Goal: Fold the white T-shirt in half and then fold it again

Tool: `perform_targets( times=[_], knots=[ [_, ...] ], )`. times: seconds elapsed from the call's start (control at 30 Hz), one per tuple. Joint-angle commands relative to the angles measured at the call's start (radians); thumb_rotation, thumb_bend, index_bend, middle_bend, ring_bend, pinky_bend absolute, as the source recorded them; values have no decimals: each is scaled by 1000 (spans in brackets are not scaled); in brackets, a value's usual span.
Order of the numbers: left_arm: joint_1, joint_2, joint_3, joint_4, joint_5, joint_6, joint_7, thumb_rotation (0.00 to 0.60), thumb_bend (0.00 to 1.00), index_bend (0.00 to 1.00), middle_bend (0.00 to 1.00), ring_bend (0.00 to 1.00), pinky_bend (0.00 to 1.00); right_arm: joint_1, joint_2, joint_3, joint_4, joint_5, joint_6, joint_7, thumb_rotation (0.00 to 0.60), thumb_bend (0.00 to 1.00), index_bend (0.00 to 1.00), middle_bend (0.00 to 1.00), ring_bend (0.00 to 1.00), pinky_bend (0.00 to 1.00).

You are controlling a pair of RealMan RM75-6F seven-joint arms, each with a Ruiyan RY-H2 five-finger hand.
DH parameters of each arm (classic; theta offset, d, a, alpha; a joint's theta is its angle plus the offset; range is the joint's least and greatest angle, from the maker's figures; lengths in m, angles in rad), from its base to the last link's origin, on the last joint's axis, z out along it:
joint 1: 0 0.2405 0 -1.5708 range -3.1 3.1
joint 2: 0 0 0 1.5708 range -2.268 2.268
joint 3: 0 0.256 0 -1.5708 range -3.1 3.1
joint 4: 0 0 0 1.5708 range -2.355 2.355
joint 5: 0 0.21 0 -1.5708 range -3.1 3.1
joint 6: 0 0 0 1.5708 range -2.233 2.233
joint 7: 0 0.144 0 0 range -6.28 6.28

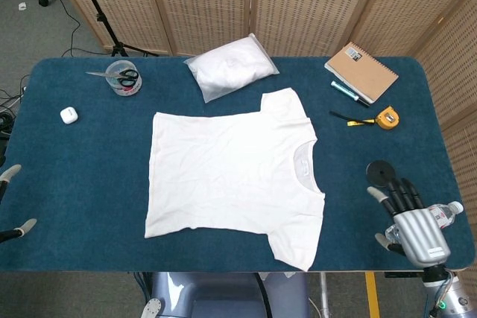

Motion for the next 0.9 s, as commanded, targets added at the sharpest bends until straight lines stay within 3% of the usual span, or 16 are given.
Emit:
perform_targets(
  times=[0.03, 0.3, 0.9],
  knots=[
    [3, -2, 2, -4, 4, 5, 11, 600, 0, 0, 0, 0, 0, 75, -25, -77, 95, -127, -87, 91, 600, 0, 196, 0, 0, 0],
    [-3, -28, -4, -3, -8, -1, 53, 600, 0, 0, 0, 0, 0, 140, -132, -120, 177, -260, -127, 24, 600, 0, 269, 0, 0, 0],
    [-7, -41, -10, 1, -38, -18, 72, 600, 0, 0, 0, 0, 0, 208, -326, -140, 339, -284, -189, -96, 600, 0, 339, 0, 0, 0]
  ],
)
